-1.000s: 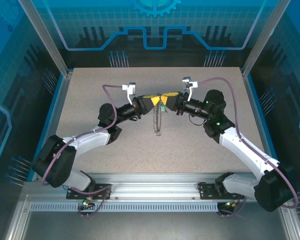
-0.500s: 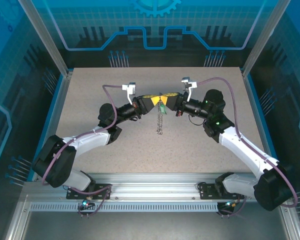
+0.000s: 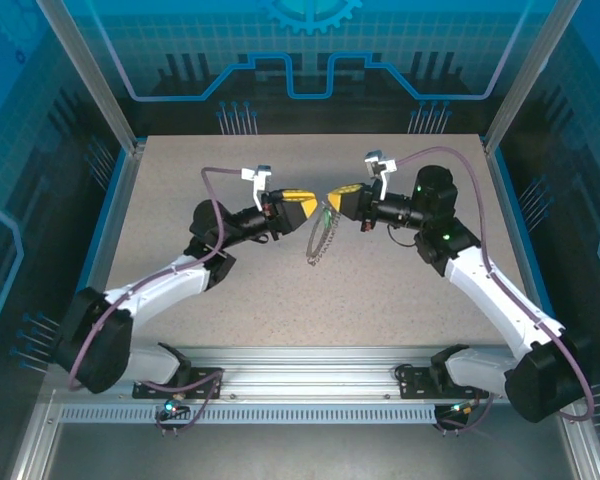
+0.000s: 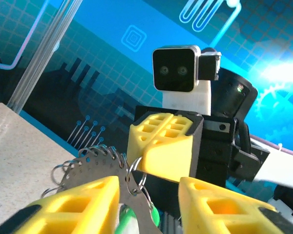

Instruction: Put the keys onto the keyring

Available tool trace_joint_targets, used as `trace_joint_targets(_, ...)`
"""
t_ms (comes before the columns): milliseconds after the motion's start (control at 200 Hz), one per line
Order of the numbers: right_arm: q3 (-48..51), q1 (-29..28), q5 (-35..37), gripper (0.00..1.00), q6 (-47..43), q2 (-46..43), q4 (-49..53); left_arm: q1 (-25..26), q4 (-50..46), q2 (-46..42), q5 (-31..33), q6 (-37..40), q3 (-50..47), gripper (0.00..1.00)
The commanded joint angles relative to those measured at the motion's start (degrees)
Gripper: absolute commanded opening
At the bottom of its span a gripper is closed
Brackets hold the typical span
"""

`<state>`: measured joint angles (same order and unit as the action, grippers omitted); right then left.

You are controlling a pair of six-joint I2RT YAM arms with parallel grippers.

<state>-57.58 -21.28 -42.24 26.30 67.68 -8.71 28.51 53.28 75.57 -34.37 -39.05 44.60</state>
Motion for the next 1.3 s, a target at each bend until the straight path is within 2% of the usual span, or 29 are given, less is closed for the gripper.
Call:
trace_joint_targets(0,-4.76,1.36,-6.34,0.0,-7.14,1.3,8.21,-1.06,-15.77,-4.21,-4.05,11.58,4.62,0.43)
trace_joint_targets(250,-12.58,1.68,-12.15,0.0,-18.43,6.01,22.56,-1.75,-40.56,-4.23,-9.34,26.92,14.38,0.46)
trace_joint_targets(455,-14.84,1.7,-12.95,0.0,-21.64,7.89,26.37,-2.82,-50.98,-2.07,-12.99,33.26,19.47,0.46)
trace_joint_targets(725,-14.84,1.63,-14.96,0.0,-22.0,8.96,26.55,-3.29,-55.68,1.25,-16.94,36.14,22.44,0.44)
trace_joint_targets(1295,-14.0,0.45,-15.52,0.0,-22.0,9.31,25.67,-3.29,-51.43,3.93,-19.41,33.27,23.33,0.36)
